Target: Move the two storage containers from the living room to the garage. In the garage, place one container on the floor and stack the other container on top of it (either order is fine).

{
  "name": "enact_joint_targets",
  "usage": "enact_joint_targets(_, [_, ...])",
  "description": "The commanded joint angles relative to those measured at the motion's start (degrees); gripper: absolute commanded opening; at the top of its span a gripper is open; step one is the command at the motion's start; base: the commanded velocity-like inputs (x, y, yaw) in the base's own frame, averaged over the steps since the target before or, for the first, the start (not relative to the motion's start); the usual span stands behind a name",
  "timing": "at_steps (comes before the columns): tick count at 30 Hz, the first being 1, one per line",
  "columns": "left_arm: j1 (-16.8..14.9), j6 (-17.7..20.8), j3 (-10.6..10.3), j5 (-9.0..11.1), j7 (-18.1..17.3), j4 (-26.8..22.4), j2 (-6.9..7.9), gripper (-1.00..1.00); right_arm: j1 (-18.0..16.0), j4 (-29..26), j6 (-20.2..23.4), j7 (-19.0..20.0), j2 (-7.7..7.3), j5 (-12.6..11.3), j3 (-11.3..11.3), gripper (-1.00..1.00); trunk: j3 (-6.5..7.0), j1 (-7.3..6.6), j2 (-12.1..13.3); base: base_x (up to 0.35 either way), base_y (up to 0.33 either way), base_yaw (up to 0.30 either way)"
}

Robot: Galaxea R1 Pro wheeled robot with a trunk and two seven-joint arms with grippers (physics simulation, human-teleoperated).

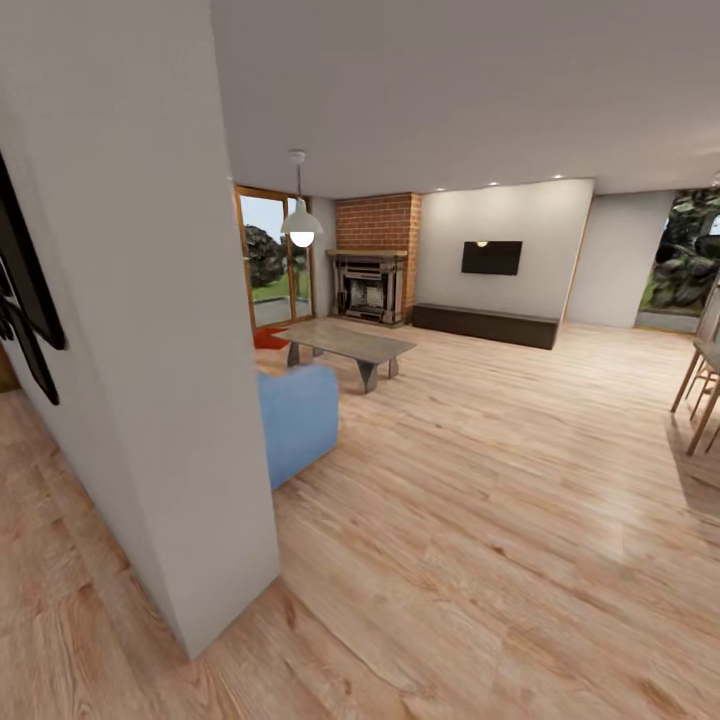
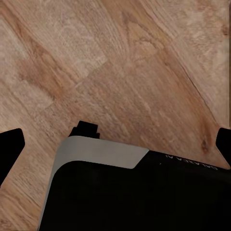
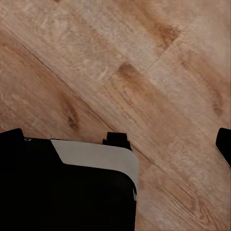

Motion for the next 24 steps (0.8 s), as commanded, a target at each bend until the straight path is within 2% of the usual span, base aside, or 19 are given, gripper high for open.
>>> enact_joint_targets(1, [-0.04, -0.18, 0.44, -0.03, 0.11, 0.05, -0.02, 1.00, -0.08, 0.17, -0.28, -0.20, 0.00, 0.41, 0.05, 1.00, -0.07, 0.04, -0.04, 0.321, -0.033, 0.000])
enact_joint_targets(24, [-0.04, 0.04, 0.44, 0.01, 0.11, 0.09, -0.16, 1.00, -0.08, 0.17, -0.28, -0.20, -0.02, 0.37, 0.02, 1.00, -0.07, 0.04, -0.04, 0.302, -0.121, 0.000])
